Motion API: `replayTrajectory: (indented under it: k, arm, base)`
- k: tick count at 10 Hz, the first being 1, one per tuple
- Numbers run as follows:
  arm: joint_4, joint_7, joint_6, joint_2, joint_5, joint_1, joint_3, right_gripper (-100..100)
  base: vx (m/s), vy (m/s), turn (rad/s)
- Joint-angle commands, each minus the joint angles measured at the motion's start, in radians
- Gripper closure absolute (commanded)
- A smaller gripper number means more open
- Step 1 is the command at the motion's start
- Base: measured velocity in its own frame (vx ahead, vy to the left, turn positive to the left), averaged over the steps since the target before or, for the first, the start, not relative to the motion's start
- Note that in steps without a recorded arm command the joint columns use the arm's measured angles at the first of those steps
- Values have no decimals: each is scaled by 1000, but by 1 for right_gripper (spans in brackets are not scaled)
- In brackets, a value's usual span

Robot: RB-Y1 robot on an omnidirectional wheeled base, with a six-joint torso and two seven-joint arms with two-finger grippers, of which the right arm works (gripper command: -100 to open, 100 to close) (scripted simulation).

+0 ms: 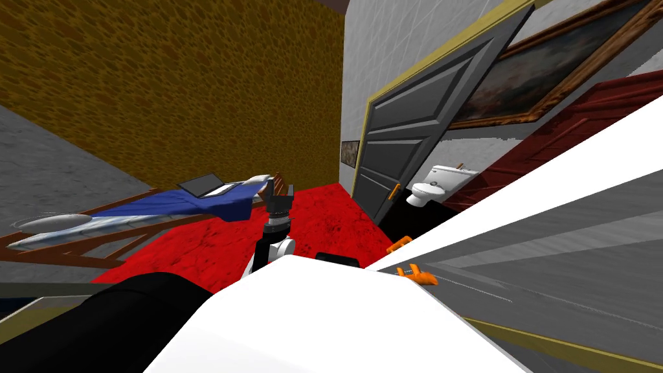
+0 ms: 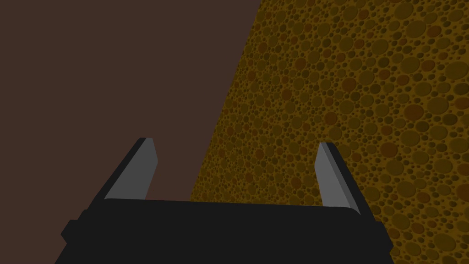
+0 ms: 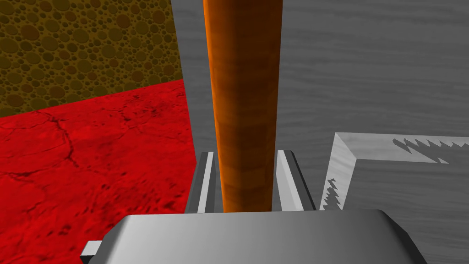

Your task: Pull the door open

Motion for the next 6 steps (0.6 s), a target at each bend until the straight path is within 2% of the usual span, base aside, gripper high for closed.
replayTrajectory:
  k: [1,3,4,6]
  arm:
    - [23,-1,-30,6,-2,9,-1,100]
    - [35,6,-59,18,-3,29,-1,100]
    - [46,12,-87,29,-4,47,-1,100]
    - [61,21,-124,43,-6,72,-1,100]
  base:
    - [-45,4,64]
    - [-81,-20,158]
    - [-146,-32,202]
    - [-155,-40,180]
